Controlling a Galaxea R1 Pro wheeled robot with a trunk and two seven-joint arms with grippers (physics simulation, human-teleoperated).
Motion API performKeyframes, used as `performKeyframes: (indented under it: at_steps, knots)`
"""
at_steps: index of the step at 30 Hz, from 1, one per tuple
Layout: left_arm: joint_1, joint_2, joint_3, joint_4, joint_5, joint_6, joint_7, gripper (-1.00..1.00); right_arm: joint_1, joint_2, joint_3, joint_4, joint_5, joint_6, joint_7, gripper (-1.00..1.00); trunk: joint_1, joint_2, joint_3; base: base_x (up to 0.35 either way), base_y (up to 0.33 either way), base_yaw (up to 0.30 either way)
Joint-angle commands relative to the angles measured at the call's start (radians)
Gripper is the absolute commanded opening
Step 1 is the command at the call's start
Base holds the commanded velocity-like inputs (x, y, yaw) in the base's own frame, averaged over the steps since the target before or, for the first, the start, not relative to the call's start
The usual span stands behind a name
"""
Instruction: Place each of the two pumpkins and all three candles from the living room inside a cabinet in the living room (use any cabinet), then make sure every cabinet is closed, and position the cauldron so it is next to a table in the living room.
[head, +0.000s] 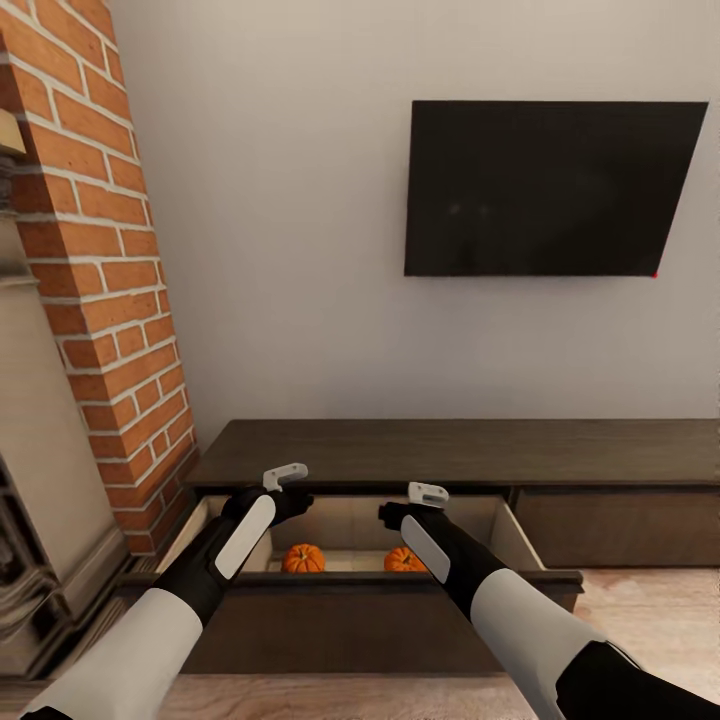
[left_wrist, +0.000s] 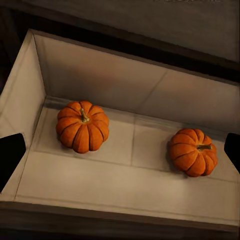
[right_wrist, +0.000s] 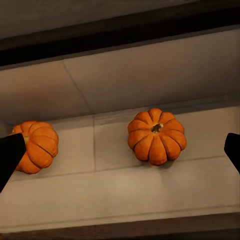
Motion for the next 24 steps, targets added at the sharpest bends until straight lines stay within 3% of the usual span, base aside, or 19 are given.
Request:
performKeyframes:
  at_steps: [1,5,13,24]
  knots:
    - [-0.001,0.0,-0.002,-0.001,0.01,0.001,0.01,1.0,-0.001,-0.001,0.006,-0.002,-0.007,0.003,-0.006,1.0,-0.004,0.007,0.002,-0.059,0.012,0.0]
    - [-0.001,-0.001,-0.002,-0.001,0.011,0.001,0.01,1.0,-0.001,-0.001,0.006,-0.002,-0.007,0.003,-0.003,1.0,-0.02,0.035,0.015,-0.095,0.004,0.0]
    - [-0.001,-0.001,-0.002,-0.001,0.011,0.001,0.01,1.0,-0.001,-0.001,0.006,-0.002,-0.007,0.003,-0.003,1.0,-0.05,0.091,0.04,-0.306,0.0,0.0]
    - [-0.001,0.001,-0.002,-0.001,0.01,0.001,0.01,1.0,-0.001,-0.001,0.006,-0.002,-0.007,0.003,-0.003,1.0,-0.05,0.091,0.04,-0.331,0.0,0.0]
